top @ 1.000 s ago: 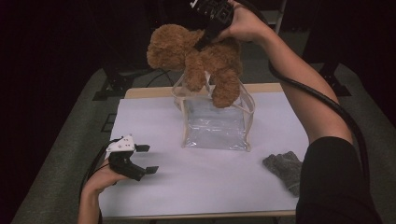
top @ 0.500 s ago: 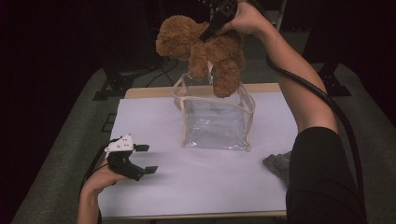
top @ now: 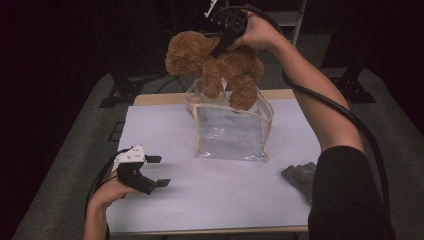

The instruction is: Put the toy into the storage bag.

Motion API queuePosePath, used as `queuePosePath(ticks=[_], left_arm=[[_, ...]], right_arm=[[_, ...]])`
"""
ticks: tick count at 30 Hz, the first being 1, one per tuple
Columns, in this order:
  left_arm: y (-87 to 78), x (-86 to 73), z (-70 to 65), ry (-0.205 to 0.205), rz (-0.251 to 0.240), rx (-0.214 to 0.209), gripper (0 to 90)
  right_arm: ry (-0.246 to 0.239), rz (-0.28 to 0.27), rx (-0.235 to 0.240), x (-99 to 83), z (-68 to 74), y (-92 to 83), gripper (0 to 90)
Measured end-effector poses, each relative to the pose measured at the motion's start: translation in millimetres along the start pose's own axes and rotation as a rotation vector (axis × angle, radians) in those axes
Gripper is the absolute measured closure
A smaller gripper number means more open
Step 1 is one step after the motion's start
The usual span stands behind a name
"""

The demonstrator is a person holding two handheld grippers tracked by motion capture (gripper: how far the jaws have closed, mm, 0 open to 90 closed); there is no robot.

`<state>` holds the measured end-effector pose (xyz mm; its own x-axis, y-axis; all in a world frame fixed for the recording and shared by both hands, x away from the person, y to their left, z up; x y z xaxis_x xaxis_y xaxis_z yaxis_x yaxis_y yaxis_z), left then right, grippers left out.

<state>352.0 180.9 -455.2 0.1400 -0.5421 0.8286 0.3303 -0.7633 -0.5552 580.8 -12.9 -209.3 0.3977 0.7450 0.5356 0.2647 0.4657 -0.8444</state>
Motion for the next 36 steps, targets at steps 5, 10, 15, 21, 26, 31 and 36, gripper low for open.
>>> queuePosePath(ticks=[5, 10, 15, 21, 26, 31, 36], left_arm=[[-0.8, 0.5, -0.1, 0.004, -0.002, 0.001, 7.8], [-1.4, 0.6, -0.1, 0.001, -0.009, 0.002, 7.8], [-2.4, 0.5, -0.7, -0.001, -0.008, 0.003, 7.8], [-2.1, 0.9, -1.9, 0.008, -0.002, -0.001, 7.7], [-0.5, -1.4, -1.4, 0.006, 0.006, -0.002, 7.7], [-2.0, -1.9, -0.5, 0.003, 0.006, 0.001, 7.8], [-1.4, -3.1, -0.7, -0.002, 0.007, 0.0, 7.8]], right_arm=[[-0.029, 0.008, 0.006, 4.4, 21.4, -0.3, 66.2], [-0.064, 0.013, 0.008, 5.9, 42.6, -1.8, 66.1], [-0.061, -0.013, 0.063, 4.3, 61.2, -4.3, 66.0], [-0.063, -0.008, 0.11, -4.9, 73.6, 5.4, 66.0], [-0.018, -0.001, 0.121, -16.2, 59.7, 16.3, 65.8], [0.033, -0.004, 0.095, -25.3, 35.2, 22.7, 65.7], [0.089, -0.006, 0.071, -35.1, 16.2, 21.5, 65.7]])
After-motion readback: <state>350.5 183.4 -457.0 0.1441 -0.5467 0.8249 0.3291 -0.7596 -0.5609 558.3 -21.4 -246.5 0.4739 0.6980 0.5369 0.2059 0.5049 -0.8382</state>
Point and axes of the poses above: each handheld gripper's, and its own axes: y roughly forward along the jaws, x roughly out of its top, z roughly to its left, the point moved 10 cm from there along y, roughly forward along the jaws, and after that the axes turned 10 degrees about y, right-handed, at the moved point
